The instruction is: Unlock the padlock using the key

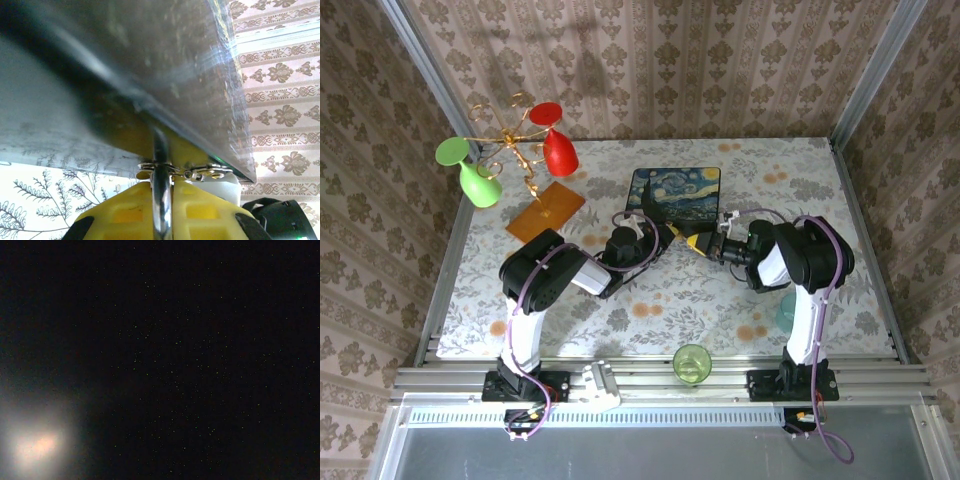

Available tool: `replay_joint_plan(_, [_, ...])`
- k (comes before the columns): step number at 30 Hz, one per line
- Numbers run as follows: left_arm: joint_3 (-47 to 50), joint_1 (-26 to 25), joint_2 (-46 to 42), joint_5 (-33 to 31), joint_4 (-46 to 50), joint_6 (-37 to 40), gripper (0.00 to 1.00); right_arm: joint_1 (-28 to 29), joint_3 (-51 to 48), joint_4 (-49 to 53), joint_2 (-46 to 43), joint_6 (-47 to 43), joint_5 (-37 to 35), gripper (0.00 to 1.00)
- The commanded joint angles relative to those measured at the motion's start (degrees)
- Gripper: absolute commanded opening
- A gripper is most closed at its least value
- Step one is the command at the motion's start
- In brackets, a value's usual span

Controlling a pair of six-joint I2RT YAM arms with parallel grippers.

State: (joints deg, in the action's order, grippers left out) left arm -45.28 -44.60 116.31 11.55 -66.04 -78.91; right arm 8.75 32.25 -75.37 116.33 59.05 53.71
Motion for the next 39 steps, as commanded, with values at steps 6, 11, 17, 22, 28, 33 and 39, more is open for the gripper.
replay_joint_plan(6, [-2.2,-1.4,-1.8,9.2,-7.7,-3.2,0.00,0.8,0.1,-0.2,0.8,-1.4,3.7,0.00])
replay_joint_plan(11, [-3.3,-1.6,-0.9,13.1,-8.2,-3.5,0.00,1.1,2.3,0.5,0.8,5.5,5.9,0.00])
replay_joint_plan(17, [-5.8,-0.9,-0.9,20.2,-8.3,-4.4,0.00,-1.8,5.1,1.0,3.6,10.2,8.2,0.00])
replay_joint_plan(22, [-6.8,-0.6,-0.1,23.2,-8.3,-4.8,0.00,-2.3,8.1,2.4,5.9,12.7,8.2,0.00])
replay_joint_plan(28, [-5.8,0.5,0.4,24.3,-8.0,-4.5,0.00,-4.0,8.7,5.1,6.7,12.2,7.2,0.00])
replay_joint_plan(33, [-5.8,0.7,2.7,24.4,-8.0,-4.4,0.00,-3.1,7.0,1.6,5.9,13.6,6.7,0.00])
replay_joint_plan(39, [-2.6,1.7,1.1,17.4,-6.9,-1.7,0.00,-4.3,-3.0,1.0,0.0,10.1,4.4,0.00])
